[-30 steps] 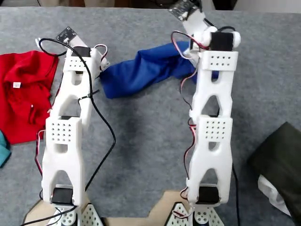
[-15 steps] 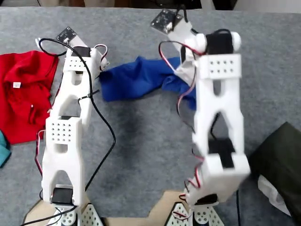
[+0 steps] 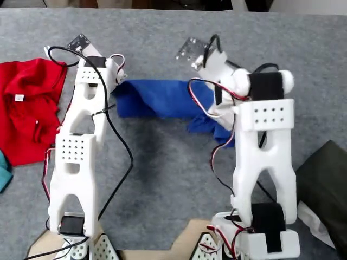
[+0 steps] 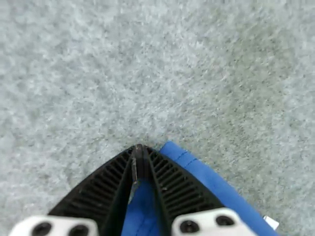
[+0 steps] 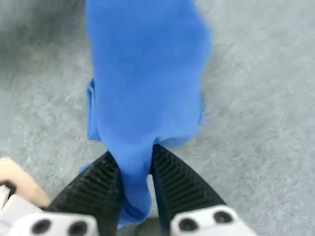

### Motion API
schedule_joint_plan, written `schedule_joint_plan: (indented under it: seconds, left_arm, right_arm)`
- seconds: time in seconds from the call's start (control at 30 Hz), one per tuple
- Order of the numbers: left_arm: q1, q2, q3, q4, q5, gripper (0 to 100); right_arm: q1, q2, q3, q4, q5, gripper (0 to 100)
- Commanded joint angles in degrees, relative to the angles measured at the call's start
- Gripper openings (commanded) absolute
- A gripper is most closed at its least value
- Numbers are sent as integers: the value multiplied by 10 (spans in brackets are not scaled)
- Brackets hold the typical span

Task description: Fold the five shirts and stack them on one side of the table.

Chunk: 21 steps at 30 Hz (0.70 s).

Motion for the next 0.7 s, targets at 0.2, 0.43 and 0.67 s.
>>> schedule_joint_plan:
  seconds: [0.2,0.43,0.67]
  left_arm:
    - [1,-9,-31,-6,-8,19]
    - [1,-9,-31,-5,-8,19]
    - [1,-9,-31,-6,-8,19]
  right_arm:
    - [91,196,-9,-247,100,5]
    - [105,421,-203,-288,117,9]
    - [106,555,-390,-221,131,228]
